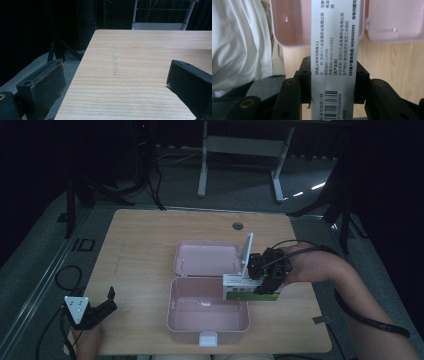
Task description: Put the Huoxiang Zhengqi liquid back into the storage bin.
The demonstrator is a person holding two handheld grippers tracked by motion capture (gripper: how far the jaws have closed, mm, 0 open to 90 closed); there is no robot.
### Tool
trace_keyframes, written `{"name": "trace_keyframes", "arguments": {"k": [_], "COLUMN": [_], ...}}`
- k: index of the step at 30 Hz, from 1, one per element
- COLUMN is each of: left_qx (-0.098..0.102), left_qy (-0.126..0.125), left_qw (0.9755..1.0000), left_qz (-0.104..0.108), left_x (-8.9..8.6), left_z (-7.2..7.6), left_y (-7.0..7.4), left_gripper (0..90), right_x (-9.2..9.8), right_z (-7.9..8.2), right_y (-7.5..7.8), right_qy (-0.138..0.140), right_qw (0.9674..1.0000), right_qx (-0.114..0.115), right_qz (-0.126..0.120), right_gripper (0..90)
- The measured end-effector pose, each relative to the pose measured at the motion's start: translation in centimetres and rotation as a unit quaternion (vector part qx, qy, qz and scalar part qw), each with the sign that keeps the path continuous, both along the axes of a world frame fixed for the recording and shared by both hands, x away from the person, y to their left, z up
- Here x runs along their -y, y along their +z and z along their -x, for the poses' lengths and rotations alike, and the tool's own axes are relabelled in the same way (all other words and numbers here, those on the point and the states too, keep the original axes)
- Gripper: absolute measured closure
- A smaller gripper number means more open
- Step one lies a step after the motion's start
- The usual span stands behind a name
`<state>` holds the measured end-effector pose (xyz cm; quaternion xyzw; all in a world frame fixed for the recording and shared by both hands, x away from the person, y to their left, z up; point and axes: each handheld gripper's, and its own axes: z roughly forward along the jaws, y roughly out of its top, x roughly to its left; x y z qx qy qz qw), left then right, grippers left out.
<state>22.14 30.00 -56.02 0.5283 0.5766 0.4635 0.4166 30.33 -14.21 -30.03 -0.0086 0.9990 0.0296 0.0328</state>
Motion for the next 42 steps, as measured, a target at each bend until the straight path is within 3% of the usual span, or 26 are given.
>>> {"name": "trace_keyframes", "arguments": {"k": [11, 17, 26, 38, 42], "left_qx": [0.000, 0.000, -0.001, -0.001, -0.001], "left_qy": [0.000, -0.001, -0.001, 0.000, -0.001], "left_qw": [1.0000, 1.0000, 1.0000, 1.0000, 1.0000], "left_qz": [0.000, 0.002, 0.000, 0.001, 0.000], "left_x": [0.0, -0.1, 0.0, 0.0, 0.0], "left_z": [0.0, 0.0, 0.0, 0.0, 0.0], "left_y": [0.0, 0.0, 0.0, 0.0, 0.0], "left_gripper": [2.3, 2.3, 2.3, 2.3, 2.3], "right_x": [-3.9, -5.8, -7.0, -7.3, -7.5], "right_z": [0.7, 1.3, 1.3, 0.9, 1.0], "right_y": [-1.0, -2.1, -4.9, -9.5, -10.8], "right_qy": [0.026, 0.042, 0.044, 0.032, 0.033], "right_qw": [0.9992, 0.9984, 0.9976, 0.9962, 0.9961], "right_qx": [-0.020, -0.030, -0.049, -0.080, -0.081], "right_qz": [-0.024, -0.021, -0.020, -0.017, -0.006], "right_gripper": [61.6, 61.6, 61.7, 61.7, 61.7]}}
